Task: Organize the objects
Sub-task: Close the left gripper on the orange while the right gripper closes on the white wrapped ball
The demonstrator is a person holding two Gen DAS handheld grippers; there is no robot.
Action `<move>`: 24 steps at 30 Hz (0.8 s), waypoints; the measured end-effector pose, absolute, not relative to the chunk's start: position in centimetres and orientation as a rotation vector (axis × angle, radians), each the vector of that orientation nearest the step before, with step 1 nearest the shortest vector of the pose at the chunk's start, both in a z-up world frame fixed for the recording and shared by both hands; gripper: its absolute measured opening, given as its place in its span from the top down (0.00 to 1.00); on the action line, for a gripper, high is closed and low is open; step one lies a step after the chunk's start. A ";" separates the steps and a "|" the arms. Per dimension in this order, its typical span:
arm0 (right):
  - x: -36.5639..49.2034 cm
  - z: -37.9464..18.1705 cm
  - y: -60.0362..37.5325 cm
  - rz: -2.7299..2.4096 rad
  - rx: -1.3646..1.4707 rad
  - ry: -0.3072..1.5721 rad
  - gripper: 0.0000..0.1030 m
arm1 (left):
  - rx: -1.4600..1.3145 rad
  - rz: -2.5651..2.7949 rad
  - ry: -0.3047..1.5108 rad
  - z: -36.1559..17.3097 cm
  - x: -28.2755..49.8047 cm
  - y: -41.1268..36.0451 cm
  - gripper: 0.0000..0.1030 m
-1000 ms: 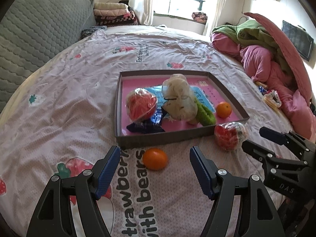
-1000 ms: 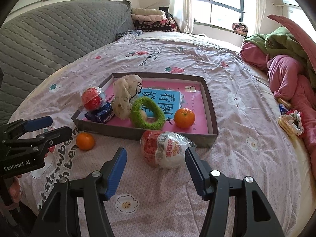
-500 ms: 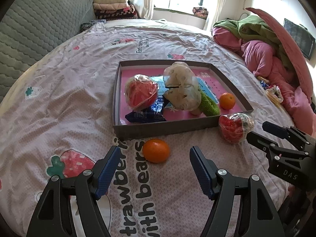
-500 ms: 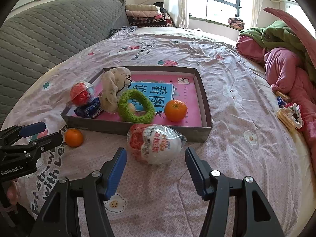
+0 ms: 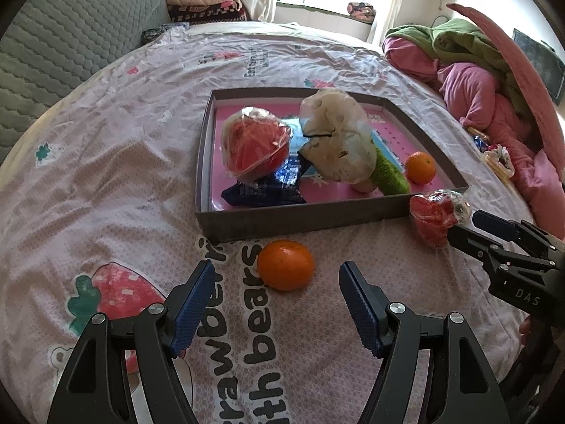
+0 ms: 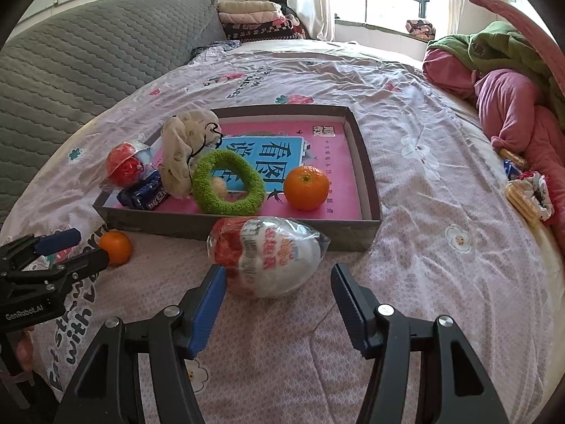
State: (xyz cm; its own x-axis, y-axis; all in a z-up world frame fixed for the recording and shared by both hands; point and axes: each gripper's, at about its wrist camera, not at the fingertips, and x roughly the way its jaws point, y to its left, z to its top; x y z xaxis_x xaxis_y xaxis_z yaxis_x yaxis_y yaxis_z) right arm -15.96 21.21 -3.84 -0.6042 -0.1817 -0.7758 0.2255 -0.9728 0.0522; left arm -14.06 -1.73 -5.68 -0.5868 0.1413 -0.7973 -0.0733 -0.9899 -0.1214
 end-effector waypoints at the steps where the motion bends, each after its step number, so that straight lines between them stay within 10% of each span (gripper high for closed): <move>1: -16.1 -3.9 21.2 -2.620 1.261 0.069 0.34 | -1.368 2.690 -0.118 -5.9 -14.2 -1.8 0.28; 15: -17.5 -5.7 20.0 -2.540 1.245 0.022 0.27 | -1.386 2.653 -0.144 -7.6 -15.7 -1.6 0.28; 24: -17.9 -6.0 19.6 -2.504 1.226 -0.018 0.43 | -1.355 2.637 -0.142 -7.8 -15.9 -1.3 0.40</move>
